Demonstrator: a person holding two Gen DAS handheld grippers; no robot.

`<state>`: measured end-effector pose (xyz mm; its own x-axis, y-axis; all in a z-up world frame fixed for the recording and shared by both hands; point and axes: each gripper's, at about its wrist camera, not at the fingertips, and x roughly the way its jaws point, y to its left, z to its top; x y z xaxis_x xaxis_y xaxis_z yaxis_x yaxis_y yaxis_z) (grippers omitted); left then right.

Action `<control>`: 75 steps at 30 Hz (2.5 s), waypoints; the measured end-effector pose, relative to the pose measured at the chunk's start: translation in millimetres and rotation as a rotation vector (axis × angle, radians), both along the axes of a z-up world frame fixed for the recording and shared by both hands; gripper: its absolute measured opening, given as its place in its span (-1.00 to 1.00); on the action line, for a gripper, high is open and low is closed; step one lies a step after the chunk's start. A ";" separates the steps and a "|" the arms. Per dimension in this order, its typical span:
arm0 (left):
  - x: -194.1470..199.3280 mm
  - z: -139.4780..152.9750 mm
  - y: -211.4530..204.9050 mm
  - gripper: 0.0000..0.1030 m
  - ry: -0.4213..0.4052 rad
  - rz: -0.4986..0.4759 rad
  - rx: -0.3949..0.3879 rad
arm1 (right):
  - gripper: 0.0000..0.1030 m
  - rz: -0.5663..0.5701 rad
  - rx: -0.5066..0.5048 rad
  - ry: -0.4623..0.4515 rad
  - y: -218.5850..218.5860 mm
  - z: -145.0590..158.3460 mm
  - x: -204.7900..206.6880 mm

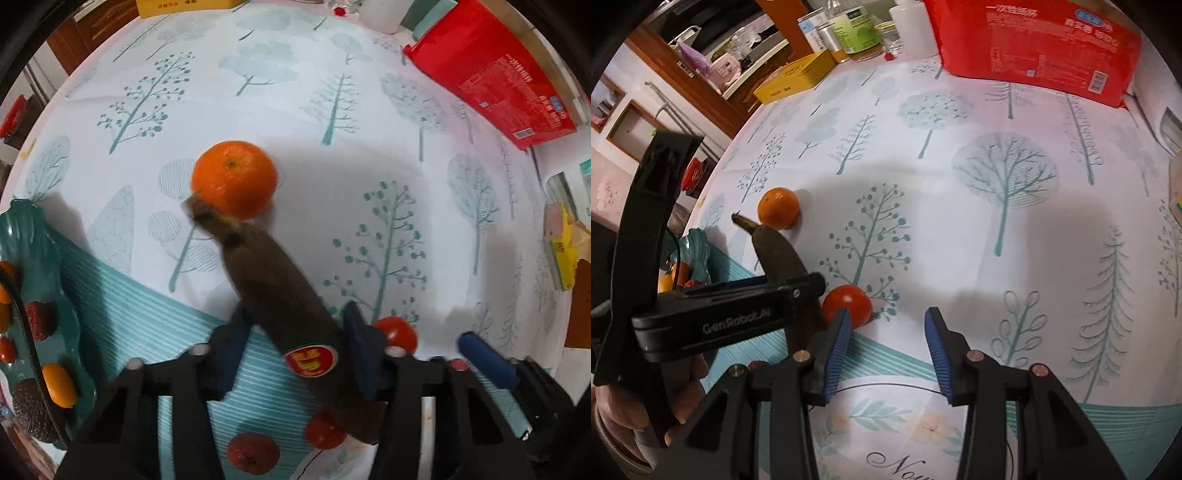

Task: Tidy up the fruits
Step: 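Grasp the dark banana with the left tool while the right tool grasps a cherry tomato, then carry the banana and cherry tomato onto the green plate and open both tools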

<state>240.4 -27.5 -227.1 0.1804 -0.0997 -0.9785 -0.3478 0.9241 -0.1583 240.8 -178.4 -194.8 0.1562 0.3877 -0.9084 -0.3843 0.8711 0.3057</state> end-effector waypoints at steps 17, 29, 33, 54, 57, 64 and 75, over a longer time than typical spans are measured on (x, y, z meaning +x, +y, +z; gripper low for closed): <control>-25.9 21.2 36.0 -0.28 -0.024 0.001 -0.070 | -0.18 0.055 0.078 0.043 34.8 -17.0 -1.4; -42.4 34.1 45.5 -0.34 -0.076 -0.025 -0.079 | -0.48 0.072 0.045 -0.010 59.8 -21.2 -14.5; -49.0 38.3 46.1 -0.36 -0.098 -0.027 -0.096 | -0.51 0.091 0.020 -0.076 65.1 -12.1 -28.6; -83.5 91.8 54.6 -0.41 -0.209 -0.068 -0.129 | -0.54 0.099 0.073 -0.183 66.8 43.4 -78.5; -93.8 105.1 60.6 -0.41 -0.225 -0.079 -0.128 | -0.55 0.111 0.082 -0.207 71.1 57.0 -86.2; -125.0 141.4 92.3 -0.41 -0.263 -0.114 -0.083 | -0.55 0.155 0.115 -0.258 96.1 88.0 -103.8; -169.1 174.6 185.8 -0.41 -0.255 -0.189 0.060 | -0.55 0.206 0.132 -0.279 174.6 99.5 -125.0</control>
